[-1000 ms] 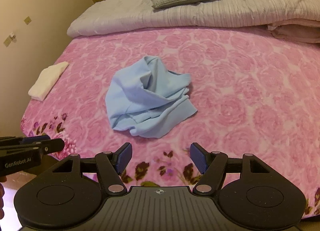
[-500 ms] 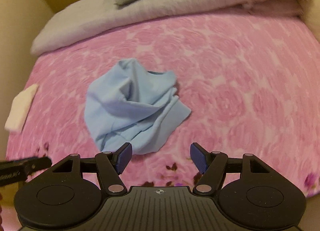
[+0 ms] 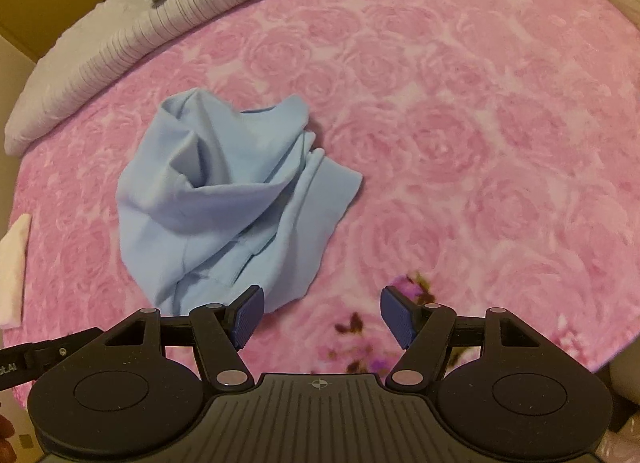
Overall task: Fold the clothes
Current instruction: 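Approach the crumpled sweatshirt with both grippers open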
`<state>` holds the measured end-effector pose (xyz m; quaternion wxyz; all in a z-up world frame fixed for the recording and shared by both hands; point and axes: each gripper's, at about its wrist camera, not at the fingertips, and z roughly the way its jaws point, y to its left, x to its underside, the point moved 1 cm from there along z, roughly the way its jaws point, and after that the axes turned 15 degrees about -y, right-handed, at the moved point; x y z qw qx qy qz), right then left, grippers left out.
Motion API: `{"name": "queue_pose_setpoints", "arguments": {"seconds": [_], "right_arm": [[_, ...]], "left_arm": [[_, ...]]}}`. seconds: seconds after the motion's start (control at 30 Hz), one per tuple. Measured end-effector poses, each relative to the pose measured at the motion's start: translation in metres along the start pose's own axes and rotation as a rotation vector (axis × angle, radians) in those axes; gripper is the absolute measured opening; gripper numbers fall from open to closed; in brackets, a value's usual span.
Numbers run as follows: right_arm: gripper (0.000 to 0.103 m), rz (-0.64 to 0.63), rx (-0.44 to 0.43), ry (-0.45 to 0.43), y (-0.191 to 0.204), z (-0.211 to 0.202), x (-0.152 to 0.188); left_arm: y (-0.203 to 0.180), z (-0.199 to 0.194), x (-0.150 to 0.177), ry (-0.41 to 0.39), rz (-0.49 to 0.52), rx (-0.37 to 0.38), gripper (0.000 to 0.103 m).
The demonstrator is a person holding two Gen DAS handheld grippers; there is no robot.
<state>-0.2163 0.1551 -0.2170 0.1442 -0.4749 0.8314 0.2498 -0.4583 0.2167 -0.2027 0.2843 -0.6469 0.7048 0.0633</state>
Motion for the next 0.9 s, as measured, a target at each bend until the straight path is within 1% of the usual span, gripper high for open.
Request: {"name": "queue_pose_setpoints", "arguments": {"seconds": [0.2,0.33,0.5,0.57,0.67,0.7,0.73,0.77,0.8,0.83,0.87,0.9], "right_arm": [[0.068,0.021,-0.015,0.047,-0.025,0.05,0.003],[0.068,0.005,-0.017,0.067,-0.041,0.07,0.0],[0.068,-0.01,0.006,0.045,-0.064,0.085,-0.015],[0.068,-0.007,0.013,0.03,-0.07,0.087,-0.021],[0.068,-0.008,0.013,0.025,-0.074,0.09,-0.026],[0.068,-0.01,0.012,0.026,-0.075,0.091,-0.026],[0.068,-0.013,0.012,0.029,-0.076,0.092,-0.026],[0.068,-0.015,0.015,0.038,-0.077,0.094,-0.024],[0.068,-0.017,0.017,0.048,-0.077,0.096,-0.023],[0.068,-0.019,0.017,0.059,-0.077,0.098,-0.021],[0.068,-0.019,0.015,0.069,-0.076,0.099,-0.019],[0.068,-0.021,0.009,0.078,-0.075,0.1,-0.017]], "left_arm": [[-0.009,0.035,0.006,0.002,-0.111,0.026,0.042],[-0.019,0.05,0.001,-0.05,-0.239,0.031,0.042],[-0.035,0.073,-0.013,-0.107,-0.365,0.038,0.045],[-0.041,0.09,-0.016,-0.12,-0.391,0.011,0.045],[-0.04,0.115,-0.018,-0.126,-0.448,-0.048,0.044],[-0.037,0.122,-0.017,-0.134,-0.473,-0.053,0.04],[-0.032,0.125,-0.015,-0.145,-0.48,-0.04,0.037],[-0.027,0.128,-0.013,-0.155,-0.487,-0.027,0.012],[-0.022,0.128,-0.011,-0.153,-0.488,-0.014,0.001],[-0.013,0.122,-0.009,-0.16,-0.495,-0.008,0.0],[-0.004,0.11,-0.008,-0.189,-0.491,-0.003,0.0],[0.003,0.097,-0.008,-0.215,-0.466,-0.008,0.0]]}}
